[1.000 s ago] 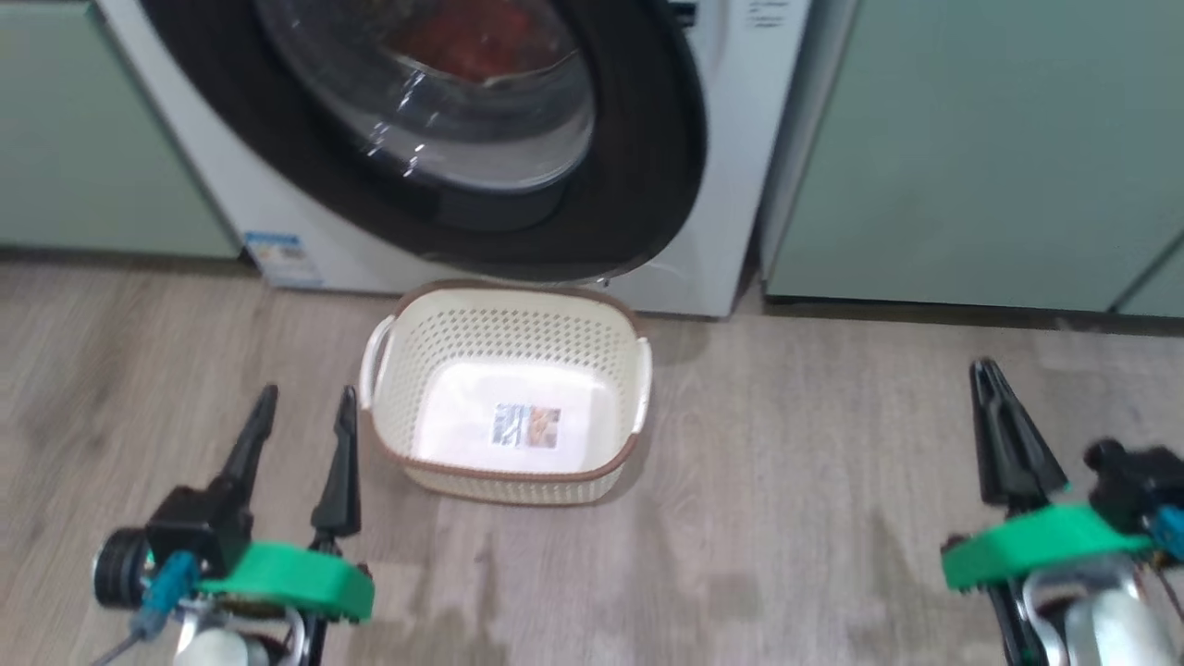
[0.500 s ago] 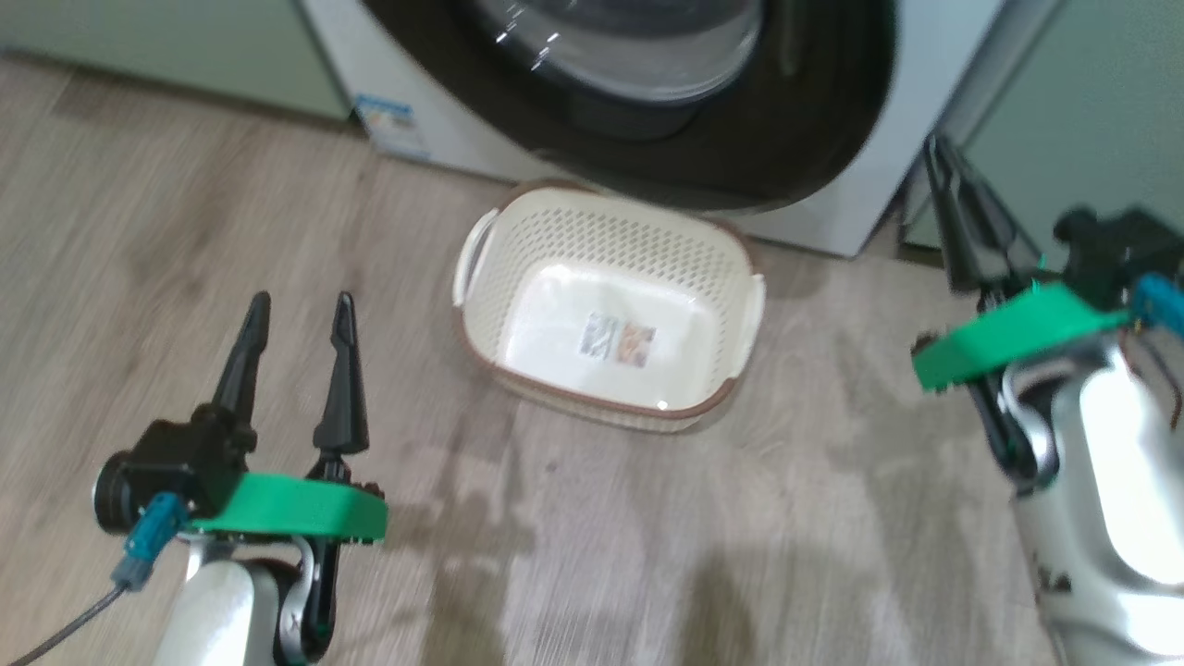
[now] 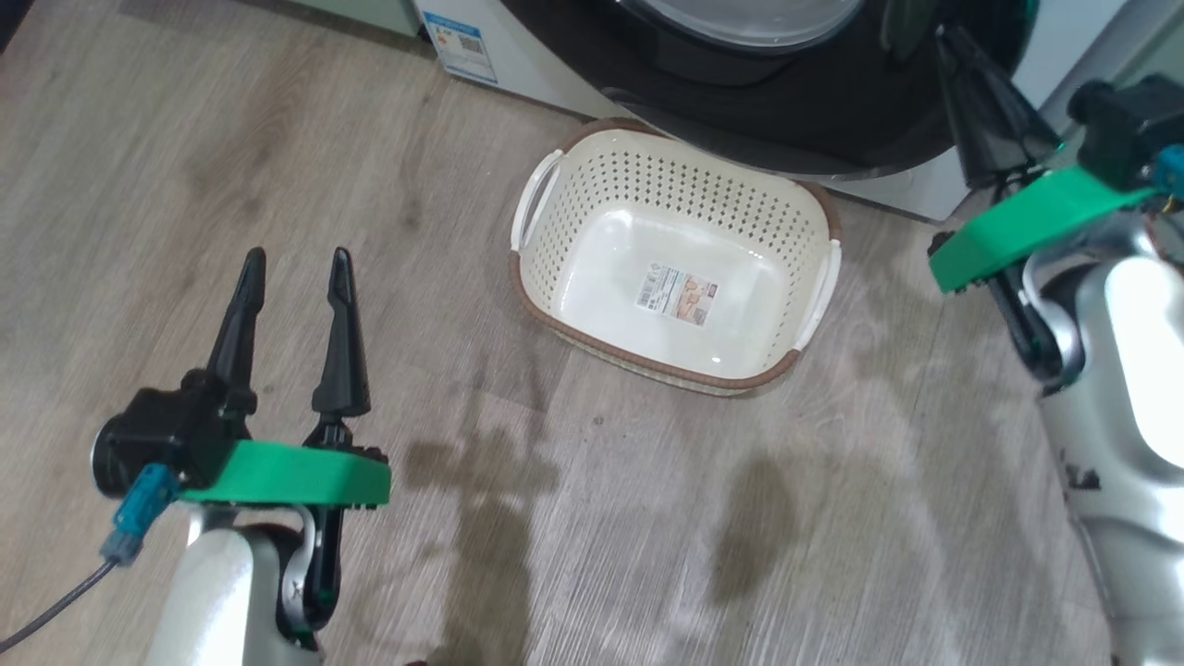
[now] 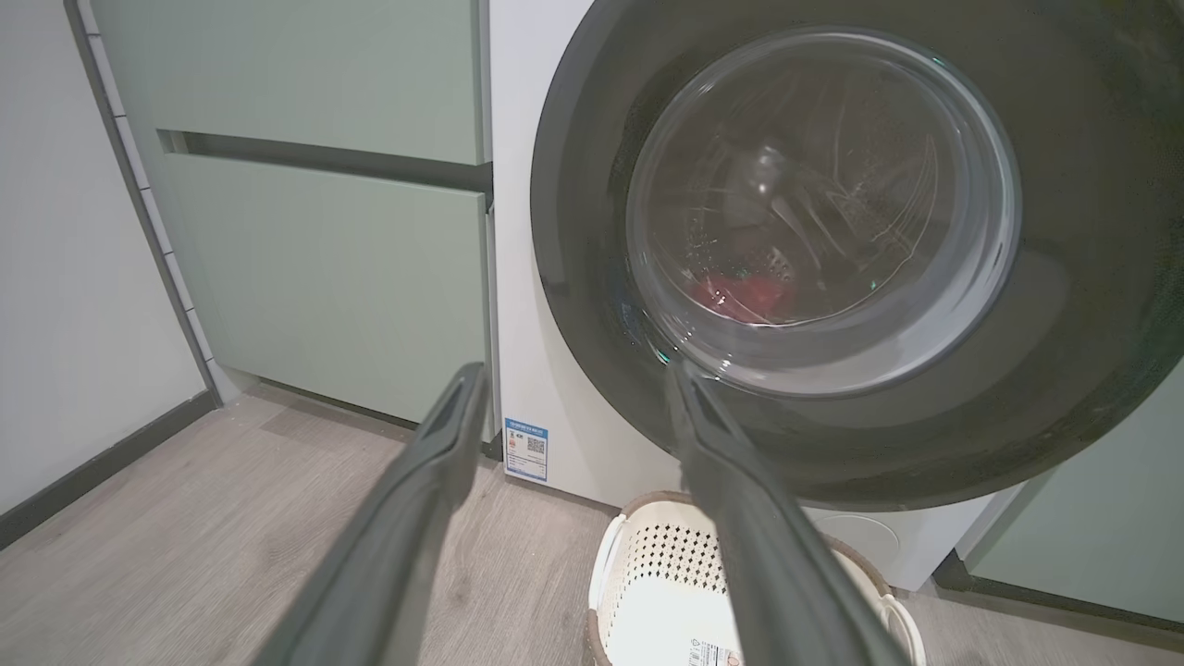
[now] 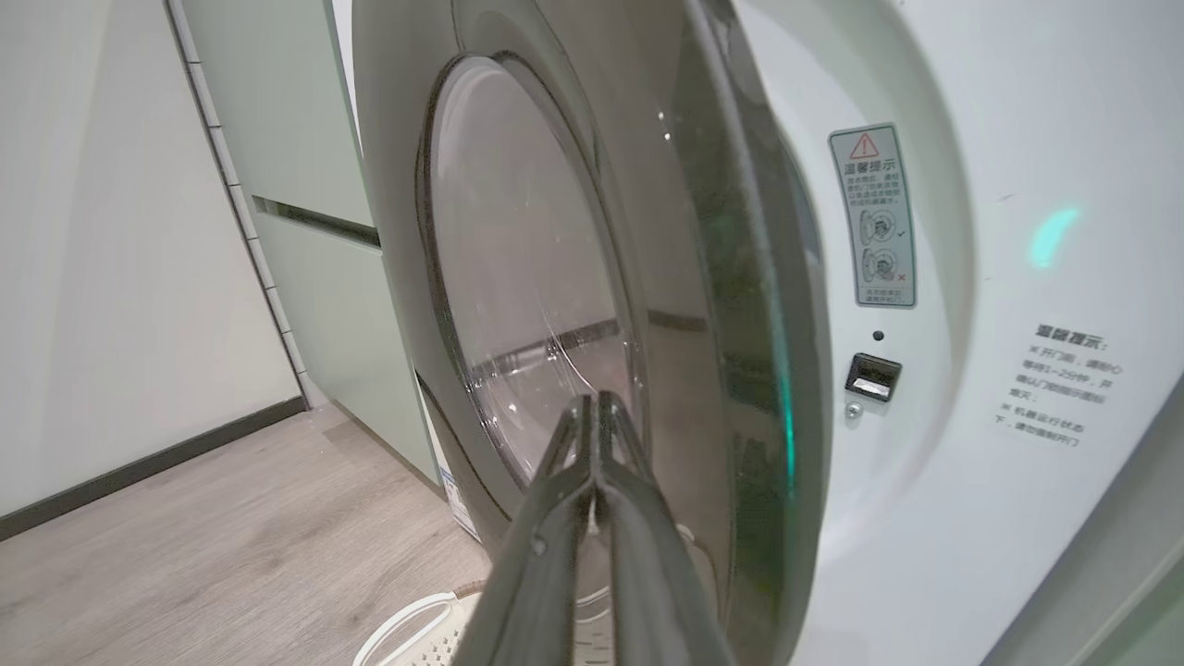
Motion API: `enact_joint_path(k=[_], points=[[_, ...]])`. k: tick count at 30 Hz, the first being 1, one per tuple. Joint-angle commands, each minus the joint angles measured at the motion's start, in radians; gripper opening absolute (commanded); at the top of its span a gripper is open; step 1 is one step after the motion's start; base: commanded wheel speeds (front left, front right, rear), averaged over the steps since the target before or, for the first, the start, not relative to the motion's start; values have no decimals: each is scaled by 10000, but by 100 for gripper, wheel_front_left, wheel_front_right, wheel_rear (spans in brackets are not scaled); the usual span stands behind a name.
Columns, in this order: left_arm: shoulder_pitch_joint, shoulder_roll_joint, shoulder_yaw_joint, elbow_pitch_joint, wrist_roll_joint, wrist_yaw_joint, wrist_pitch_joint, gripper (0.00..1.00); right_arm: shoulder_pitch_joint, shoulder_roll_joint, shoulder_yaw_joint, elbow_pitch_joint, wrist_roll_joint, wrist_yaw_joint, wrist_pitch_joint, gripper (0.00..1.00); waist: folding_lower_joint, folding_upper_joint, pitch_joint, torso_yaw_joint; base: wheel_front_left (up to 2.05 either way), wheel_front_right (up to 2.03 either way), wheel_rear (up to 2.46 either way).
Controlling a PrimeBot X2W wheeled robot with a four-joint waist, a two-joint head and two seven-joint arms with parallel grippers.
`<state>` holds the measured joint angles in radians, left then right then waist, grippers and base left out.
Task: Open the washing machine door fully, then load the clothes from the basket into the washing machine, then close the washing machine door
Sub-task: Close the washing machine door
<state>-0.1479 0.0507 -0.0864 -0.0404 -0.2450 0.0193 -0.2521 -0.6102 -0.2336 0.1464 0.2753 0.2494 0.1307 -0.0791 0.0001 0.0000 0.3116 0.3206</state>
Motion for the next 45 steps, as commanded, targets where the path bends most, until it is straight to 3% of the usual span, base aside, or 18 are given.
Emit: enact_joint_path(k=[1,17,26,45], points=[[-325,58,420,-326,133,-66,-97,100,-375,-76,168,-227,76,0,-16,0,-1,0,56,41,0,0,0],[-628,-2,359,-471,37,-93,-97,100,-1902,-405,192,975,458,0,53,0,-1,0,686,109,0,0,0],[-883,-4,205,-551,-99,-38,-97,100,-3471,-440,30,2231,508,0,182,0,-1,0,1166,99,0,0,0],[-1156,-4,-107,-435,-204,-8,-97,100,-5497,-227,-550,4801,-67,0,-698,0,-1,0,1400,82,0,0,0]])
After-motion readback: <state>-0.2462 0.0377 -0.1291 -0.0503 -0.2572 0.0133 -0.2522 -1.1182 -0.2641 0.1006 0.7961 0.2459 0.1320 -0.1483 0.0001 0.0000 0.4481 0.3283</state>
